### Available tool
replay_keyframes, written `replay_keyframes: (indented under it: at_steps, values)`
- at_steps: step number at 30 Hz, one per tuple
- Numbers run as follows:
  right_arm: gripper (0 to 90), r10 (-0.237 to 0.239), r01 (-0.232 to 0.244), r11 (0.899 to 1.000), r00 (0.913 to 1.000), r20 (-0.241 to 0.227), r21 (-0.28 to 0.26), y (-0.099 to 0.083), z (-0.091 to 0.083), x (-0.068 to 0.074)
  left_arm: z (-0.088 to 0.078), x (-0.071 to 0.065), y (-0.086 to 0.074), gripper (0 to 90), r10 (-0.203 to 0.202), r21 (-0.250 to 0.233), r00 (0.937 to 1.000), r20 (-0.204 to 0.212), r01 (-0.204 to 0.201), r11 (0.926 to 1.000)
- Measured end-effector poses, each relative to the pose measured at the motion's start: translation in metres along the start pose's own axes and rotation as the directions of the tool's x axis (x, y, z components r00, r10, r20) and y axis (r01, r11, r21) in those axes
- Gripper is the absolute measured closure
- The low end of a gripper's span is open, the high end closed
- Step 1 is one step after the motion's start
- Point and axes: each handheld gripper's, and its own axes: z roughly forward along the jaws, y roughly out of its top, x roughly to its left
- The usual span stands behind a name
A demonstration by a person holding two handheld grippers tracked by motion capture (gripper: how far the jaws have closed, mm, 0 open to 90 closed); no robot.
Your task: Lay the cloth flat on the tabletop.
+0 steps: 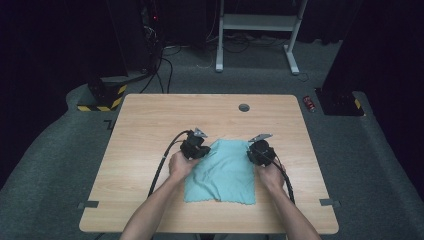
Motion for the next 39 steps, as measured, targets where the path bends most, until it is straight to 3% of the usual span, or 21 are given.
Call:
replay_keyframes:
  at_steps: [6, 11, 16, 21, 24, 27, 29, 32, 33, 37, 39]
  values:
    - [79.0, -0.001, 0.001, 1.000, 1.0000, -0.002, 0.001, 0.000, 0.000, 0.000, -0.007, 0.001, 0.002, 81.8, 0.016, -0.015, 0.9999, -0.002, -0.016, 0.9998]
    - [79.2, -0.001, 0.001, 1.000, 1.0000, -0.004, 0.003, 0.000, 0.001, 0.000, -0.008, 0.001, 0.002, 88.5, 0.021, -0.012, 0.9998, 0.002, -0.021, 0.9997]
    - [79.1, 0.000, 0.000, 1.000, 1.0000, -0.004, 0.004, 0.000, 0.001, 0.000, -0.008, 0.002, 0.002, 89.6, 0.025, -0.007, 0.9997, 0.001, -0.025, 0.9996]
    - [79.1, -0.004, 0.004, 1.000, 1.0000, -0.001, 0.003, 0.000, 0.001, 0.000, -0.016, 0.009, 0.003, 89.7, -0.004, -0.046, 0.9994, -0.034, 0.002, 0.9989]
    - [79.0, -0.006, 0.006, 1.000, 1.0000, 0.001, 0.002, 0.000, 0.001, 0.000, -0.023, 0.023, 0.002, 89.7, -0.056, -0.074, 0.9946, -0.087, 0.049, 0.9960]
    - [79.0, -0.006, 0.006, 1.000, 1.0000, 0.004, 0.002, 0.000, 0.002, 0.001, -0.025, 0.037, 0.004, 89.6, -0.078, -0.056, 0.9876, -0.136, 0.071, 0.9959]
    - [79.0, -0.004, 0.004, 1.000, 1.0000, 0.004, 0.001, 0.001, 0.002, 0.001, -0.024, 0.044, 0.006, 89.5, -0.093, -0.055, 0.9811, -0.170, 0.085, 0.9949]
    - [78.1, -0.004, 0.004, 1.000, 0.9999, 0.010, 0.003, 0.001, 0.002, 0.002, -0.019, 0.051, 0.005, 88.0, -0.105, -0.016, 0.9721, -0.210, 0.104, 0.9944]
    - [77.8, -0.005, 0.005, 1.000, 0.9999, 0.010, 0.003, 0.001, 0.001, 0.002, -0.019, 0.053, 0.004, 86.0, -0.115, -0.016, 0.9661, -0.231, 0.115, 0.9933]
    - [77.4, -0.009, 0.009, 1.000, 0.9999, 0.006, -0.017, 0.000, -0.004, 0.003, -0.025, 0.048, -0.001, 75.0, -0.130, -0.037, 0.9656, -0.225, 0.125, 0.9914]
    - [76.8, -0.012, 0.012, 0.999, 0.9999, -0.004, -0.030, -0.001, -0.011, 0.003, -0.035, 0.038, -0.004, 69.9, -0.114, -0.043, 0.9744, -0.194, 0.107, 0.9933]
